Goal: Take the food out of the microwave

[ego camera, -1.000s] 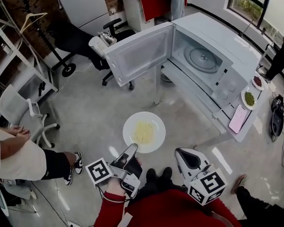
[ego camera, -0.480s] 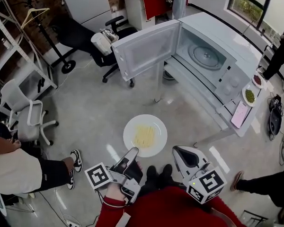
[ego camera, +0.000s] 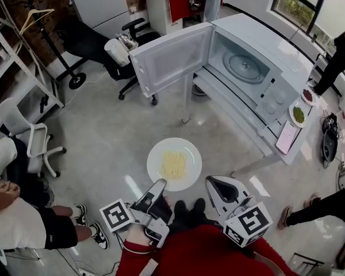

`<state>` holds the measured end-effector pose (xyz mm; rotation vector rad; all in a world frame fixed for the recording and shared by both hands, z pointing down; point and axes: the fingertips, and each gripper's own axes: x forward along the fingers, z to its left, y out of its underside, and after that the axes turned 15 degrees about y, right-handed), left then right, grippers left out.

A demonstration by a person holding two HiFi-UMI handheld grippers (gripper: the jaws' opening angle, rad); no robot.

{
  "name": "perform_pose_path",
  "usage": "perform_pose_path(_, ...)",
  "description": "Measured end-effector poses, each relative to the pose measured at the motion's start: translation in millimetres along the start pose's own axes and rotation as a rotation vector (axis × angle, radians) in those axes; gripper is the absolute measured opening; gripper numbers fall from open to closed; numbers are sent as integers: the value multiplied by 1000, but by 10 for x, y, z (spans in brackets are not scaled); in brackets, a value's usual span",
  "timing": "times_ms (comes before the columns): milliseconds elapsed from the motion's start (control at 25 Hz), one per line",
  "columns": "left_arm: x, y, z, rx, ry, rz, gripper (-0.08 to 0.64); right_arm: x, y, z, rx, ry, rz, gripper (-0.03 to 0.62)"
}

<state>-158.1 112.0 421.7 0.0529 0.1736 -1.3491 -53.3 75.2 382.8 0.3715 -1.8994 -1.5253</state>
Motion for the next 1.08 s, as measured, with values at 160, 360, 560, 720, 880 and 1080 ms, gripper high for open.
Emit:
perform_pose_path(160,14,7,-13,1,1,3,20,-12,-5,2,-13,0,-6,9)
perform_pose_path(360,23,7,-10,0,-2,0,20,-26,2,4,-10,-6,-5,9)
perform_pose_path(560,66,28,-7,2,2,6,20,-43,8,-36,-20,-1,-6,9)
perform_pose_path(720,116,46,-25,4,4,11,20,-48,-13,-63,-27,-2,-12,9)
perform_pose_path(880,128,51,-31,5,3,10,20,-45,-24,-60,-32,-8,-18,9)
perform_pose_path(1080,158,53,-22,12,-1,11,20,-42,-28,-94,-33,-8,-20,9)
